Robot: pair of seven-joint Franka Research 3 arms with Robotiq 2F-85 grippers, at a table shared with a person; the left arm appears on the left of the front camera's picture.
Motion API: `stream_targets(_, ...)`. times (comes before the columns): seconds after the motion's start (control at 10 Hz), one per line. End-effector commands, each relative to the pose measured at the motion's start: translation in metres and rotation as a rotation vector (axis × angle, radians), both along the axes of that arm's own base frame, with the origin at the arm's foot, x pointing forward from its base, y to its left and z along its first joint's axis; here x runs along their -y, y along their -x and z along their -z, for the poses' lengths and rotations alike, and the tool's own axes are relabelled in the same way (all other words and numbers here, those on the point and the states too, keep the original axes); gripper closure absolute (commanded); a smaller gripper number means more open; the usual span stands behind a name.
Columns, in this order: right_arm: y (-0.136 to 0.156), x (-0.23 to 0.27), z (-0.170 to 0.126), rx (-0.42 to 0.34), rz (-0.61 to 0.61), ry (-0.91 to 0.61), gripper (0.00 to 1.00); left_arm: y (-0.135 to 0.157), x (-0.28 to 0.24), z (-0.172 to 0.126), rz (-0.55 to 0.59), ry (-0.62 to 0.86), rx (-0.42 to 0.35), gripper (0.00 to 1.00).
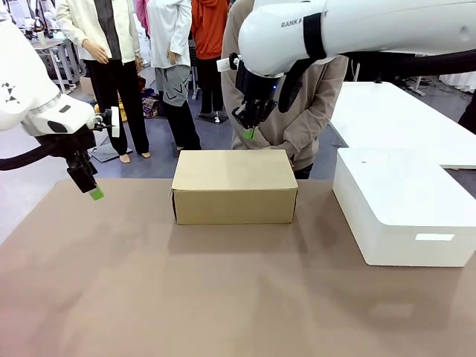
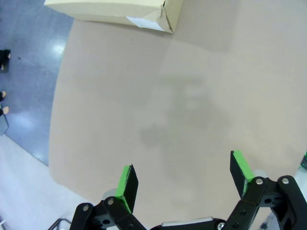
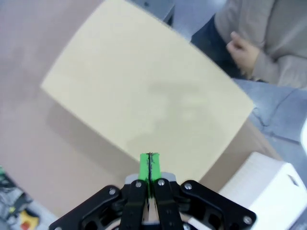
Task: Pack the shoes into the box.
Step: Press down on the lid of the Shoes Box.
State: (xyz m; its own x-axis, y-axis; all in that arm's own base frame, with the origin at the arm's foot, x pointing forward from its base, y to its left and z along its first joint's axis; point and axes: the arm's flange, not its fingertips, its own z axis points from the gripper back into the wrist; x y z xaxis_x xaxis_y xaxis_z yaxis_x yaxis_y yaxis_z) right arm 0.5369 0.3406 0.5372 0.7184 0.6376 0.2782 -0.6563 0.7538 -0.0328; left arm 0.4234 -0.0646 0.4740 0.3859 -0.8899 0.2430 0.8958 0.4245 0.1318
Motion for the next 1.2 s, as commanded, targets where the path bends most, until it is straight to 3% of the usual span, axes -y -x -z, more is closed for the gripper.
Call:
stream_targets(0.0,0.036,0.034,0.002,-0.006,-0.06,-0.028,1.0,0.001,-0.004,-0.001,0.016,-0.01,0.004,0.0)
stream_targets(0.3,0.09,0.081,-0.018,-0.015,-0.179,-0.058,1.0,0.001,-0.004,-0.001,0.016,-0.01,0.004,0.0)
stream_targets(0.8,0.157,0.136,-0.019,-0.032,-0.195,0.007,0.01,0.001,-0.004,-0.001,0.016,-0.01,0.004,0.0)
stream_targets(1.1,0.179,0.152,0.007,-0.037,-0.188,0.001,0.0,0.001,-0.004,-0.001,0.016,-0.01,0.004,0.0)
